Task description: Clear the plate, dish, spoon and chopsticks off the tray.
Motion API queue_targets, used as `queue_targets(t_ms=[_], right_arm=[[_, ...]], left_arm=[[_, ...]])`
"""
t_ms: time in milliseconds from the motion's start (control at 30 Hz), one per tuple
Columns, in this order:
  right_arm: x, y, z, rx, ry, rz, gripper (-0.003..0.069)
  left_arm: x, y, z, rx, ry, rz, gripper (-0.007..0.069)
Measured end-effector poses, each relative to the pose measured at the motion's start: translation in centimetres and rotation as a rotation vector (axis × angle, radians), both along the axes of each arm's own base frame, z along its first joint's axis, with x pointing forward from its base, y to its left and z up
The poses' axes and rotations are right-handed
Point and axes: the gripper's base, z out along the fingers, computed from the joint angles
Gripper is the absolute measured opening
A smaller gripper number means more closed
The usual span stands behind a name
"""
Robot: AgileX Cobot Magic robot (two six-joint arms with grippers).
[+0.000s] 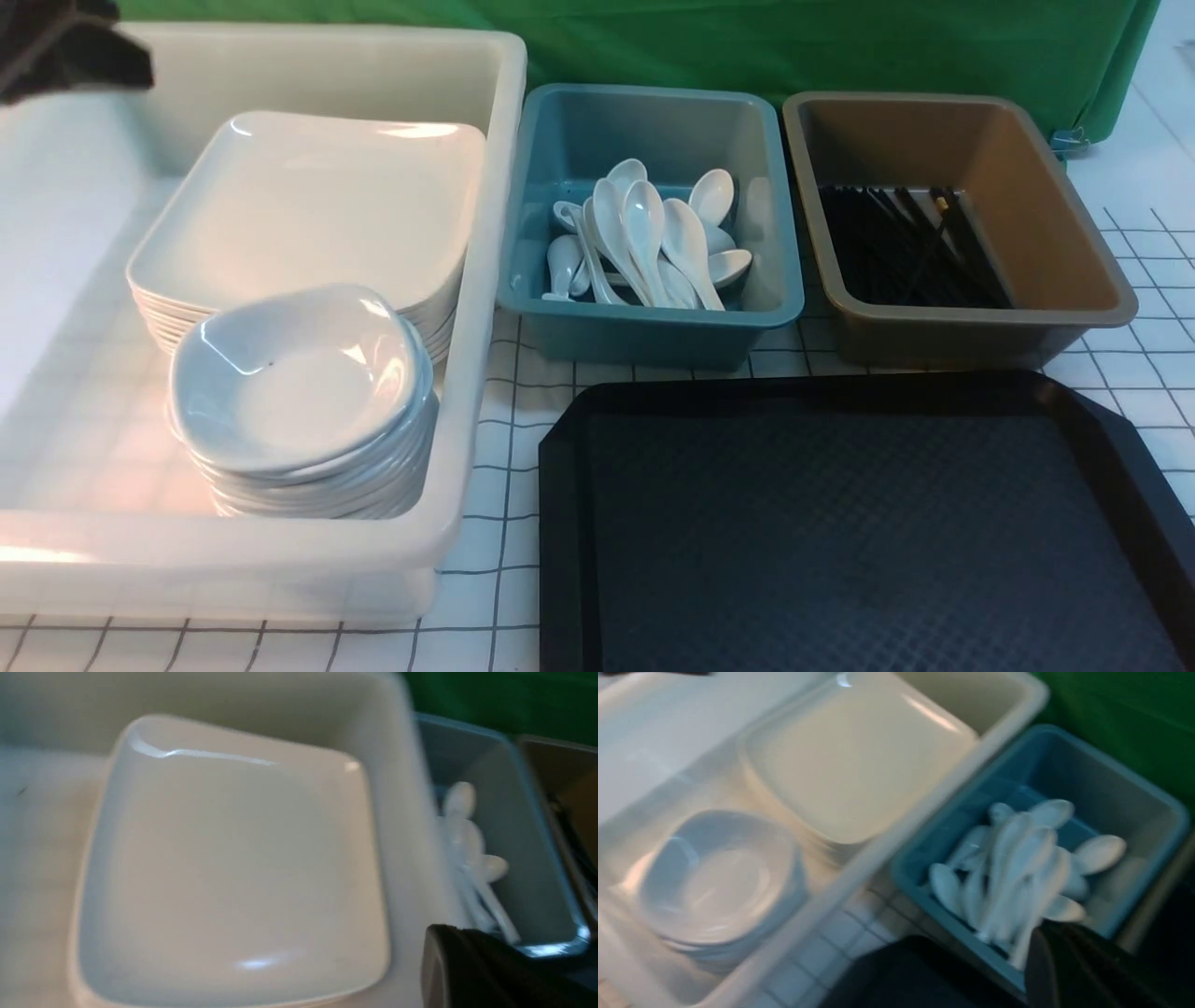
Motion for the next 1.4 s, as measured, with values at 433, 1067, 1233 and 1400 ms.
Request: queue_targets(t_ms=[433, 1067, 1233, 1400], right_arm=[[-7.8, -12.0, 2.8, 0.065, -0.186, -0.315, 0.0009], [-21.6, -17.4, -13.4, 0.57, -0.766, -0.115, 0.0052], [-22.5, -17.8, -13.6, 0.604, -0.809, -0.105, 0.0108], [-22.5, -17.8, -13.5, 0.612, -0.818, -0.1, 0.0167]], left_arm=[[-17.7, -5.0, 4.6, 0.182, -0.214, -0.252, -0.0003], [-22.5, -2.4, -4.8, 0.126, -0.474, 0.12, -0.0001], [-21.9, -2.3, -5.4, 0.089, -0.499, 0.148, -0.0001], [-21.8, -2.2, -5.2, 0.079, -0.531, 0.165, -0.0001]])
